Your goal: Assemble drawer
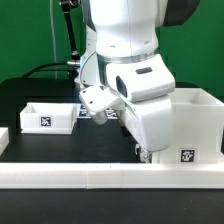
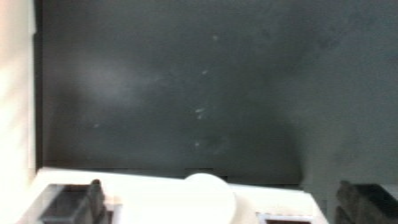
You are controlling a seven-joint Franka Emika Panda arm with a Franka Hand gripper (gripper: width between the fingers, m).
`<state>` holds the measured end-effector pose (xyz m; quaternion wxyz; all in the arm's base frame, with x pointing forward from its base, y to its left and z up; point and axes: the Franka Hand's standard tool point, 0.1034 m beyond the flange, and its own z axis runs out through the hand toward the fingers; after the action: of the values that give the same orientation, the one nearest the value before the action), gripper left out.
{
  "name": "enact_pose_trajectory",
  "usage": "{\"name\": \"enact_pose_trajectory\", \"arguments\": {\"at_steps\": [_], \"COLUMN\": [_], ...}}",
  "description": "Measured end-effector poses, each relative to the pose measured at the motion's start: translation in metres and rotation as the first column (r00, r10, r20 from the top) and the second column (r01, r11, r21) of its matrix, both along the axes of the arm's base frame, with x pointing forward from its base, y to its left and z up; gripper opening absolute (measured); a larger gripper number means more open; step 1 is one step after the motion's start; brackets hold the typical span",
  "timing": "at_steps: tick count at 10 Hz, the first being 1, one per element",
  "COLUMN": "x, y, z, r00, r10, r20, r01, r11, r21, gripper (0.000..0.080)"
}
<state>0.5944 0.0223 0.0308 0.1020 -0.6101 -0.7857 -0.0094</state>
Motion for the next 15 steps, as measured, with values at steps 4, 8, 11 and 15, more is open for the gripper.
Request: {"name": "enact_pose_trajectory", "arguments": {"at_steps": [4,8,11,15], "x": [0.009,0.006,-0.01,-0.018], "y": [0.002,-0.009,-0.066,-0.122], "z": [0.01,0.002,0.007,0.05], "r00": [0.999,1.0,1.0,0.994], "r10": [0.009,0.004,0.011,-0.016], "r20": [-0.046,-0.021,-0.011,0.105], "r01": [-0.009,-0.004,-0.012,0.022], "r11": [1.0,1.0,1.0,0.998], "r21": [0.003,-0.014,-0.028,-0.052], "gripper": [0.0649,0.0649,0.0649,0.0649]}}
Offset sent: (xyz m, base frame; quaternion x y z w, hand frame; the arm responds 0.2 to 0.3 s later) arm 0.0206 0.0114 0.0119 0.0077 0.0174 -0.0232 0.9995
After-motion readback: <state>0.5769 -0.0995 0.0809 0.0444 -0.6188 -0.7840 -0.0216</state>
